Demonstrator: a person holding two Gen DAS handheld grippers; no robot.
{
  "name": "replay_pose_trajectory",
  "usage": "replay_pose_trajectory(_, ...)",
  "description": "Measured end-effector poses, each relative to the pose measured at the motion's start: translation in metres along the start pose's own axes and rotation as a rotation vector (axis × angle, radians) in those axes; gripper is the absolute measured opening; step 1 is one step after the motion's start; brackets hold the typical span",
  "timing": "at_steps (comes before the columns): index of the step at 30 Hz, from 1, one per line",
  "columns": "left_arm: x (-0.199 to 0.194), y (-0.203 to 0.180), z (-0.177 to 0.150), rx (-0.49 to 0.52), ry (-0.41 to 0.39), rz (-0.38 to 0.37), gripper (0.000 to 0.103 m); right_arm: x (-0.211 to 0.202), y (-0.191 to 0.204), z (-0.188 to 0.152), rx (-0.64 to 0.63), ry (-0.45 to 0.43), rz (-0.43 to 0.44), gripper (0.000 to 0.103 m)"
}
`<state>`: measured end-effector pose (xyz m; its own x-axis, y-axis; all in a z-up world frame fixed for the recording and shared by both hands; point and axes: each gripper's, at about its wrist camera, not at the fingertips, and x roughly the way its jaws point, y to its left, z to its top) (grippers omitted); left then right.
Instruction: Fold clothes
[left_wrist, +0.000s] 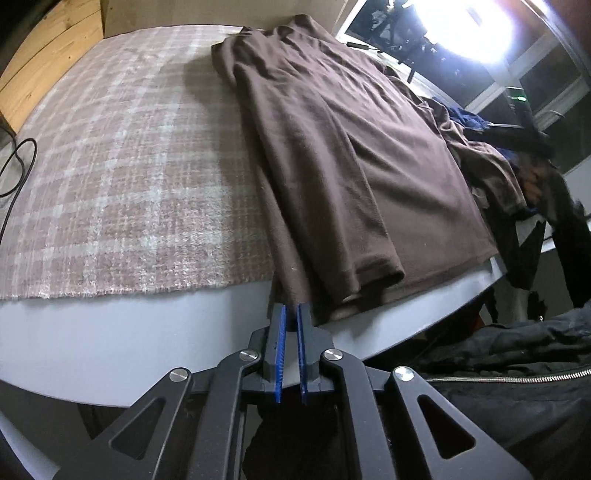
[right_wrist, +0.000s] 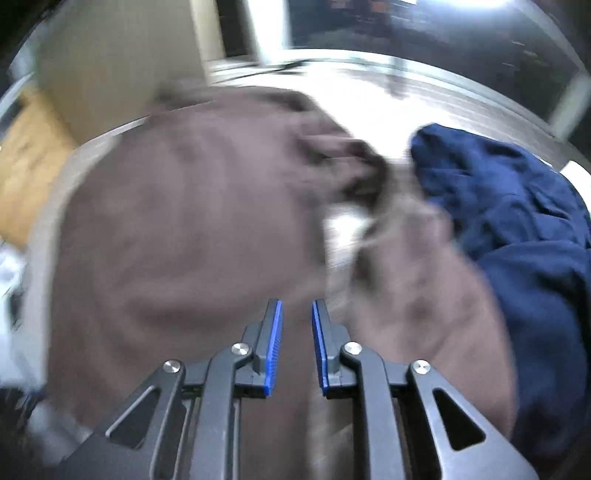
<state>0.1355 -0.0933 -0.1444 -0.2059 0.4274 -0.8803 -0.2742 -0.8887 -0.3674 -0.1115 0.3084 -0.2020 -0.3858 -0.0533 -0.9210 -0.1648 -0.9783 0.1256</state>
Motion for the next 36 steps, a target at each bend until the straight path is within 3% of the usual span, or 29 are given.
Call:
replay_pose_trajectory(5, 0.010, -0.006, 0.006, -0.037, -0.012, -0.009, 0.007, -0.003, 0.130, -0.056, -0.218, 0.073, 0.281, 0.017)
replay_pose_trajectory(8, 0.001, -0.016, 0.010, -0.026, -0.045, -0.007, 0.009, 0.019, 0.198, -0.078, -0.360, 0.122, 0.326, 0.017)
replay_pose_trajectory(10, -0.007, -0.022, 0.010, -0.017, -0.074, -0.020, 0.014, 0.039, 0.220, -0.078, -0.381, 0.149, 0.334, 0.017)
replay_pose_trajectory(12, -0.006, -0.028, 0.008, 0.012, -0.075, -0.007, 0.016, 0.056, 0.229, -0.078, -0.347, 0.195, 0.401, 0.017)
replay_pose_trajectory(14, 0.009, -0.028, 0.012, 0.034, -0.052, 0.057, 0.016, 0.065, 0.236, -0.084, -0.339, 0.218, 0.428, 0.017)
replay_pose_trajectory(17, 0.030, -0.015, 0.007, 0.043, 0.015, 0.153, 0.018, 0.079, 0.243, -0.097, -0.397, 0.230, 0.352, 0.017)
replay_pose_trajectory(20, 0.014, -0.017, 0.007, 0.043, -0.035, 0.135, 0.016, 0.078, 0.237, -0.099, -0.396, 0.234, 0.326, 0.017)
replay_pose_trajectory(24, 0.002, -0.027, 0.013, 0.057, -0.085, 0.044, 0.019, 0.071, 0.223, -0.093, -0.302, 0.243, 0.406, 0.020)
replay_pose_trajectory(29, 0.031, -0.033, 0.019, 0.096, -0.031, 0.054, 0.019, 0.073, 0.223, -0.099, -0.278, 0.265, 0.437, 0.028)
replay_pose_trajectory(32, 0.043, -0.036, 0.019, 0.110, -0.007, 0.053, 0.003, 0.081, 0.233, -0.108, -0.306, 0.258, 0.437, 0.028)
replay_pose_trajectory(33, 0.047, -0.037, 0.019, 0.114, 0.000, 0.053, 0.002, 0.083, 0.238, -0.112, -0.329, 0.248, 0.421, 0.026)
replay_pose_trajectory(35, 0.042, -0.039, 0.019, 0.123, -0.008, 0.058, 0.002, 0.078, 0.243, -0.115, -0.357, 0.234, 0.413, 0.003)
replay_pose_trajectory(36, 0.032, -0.039, 0.019, 0.128, -0.023, 0.063, 0.002, 0.074, 0.242, -0.114, -0.338, 0.233, 0.446, 0.003)
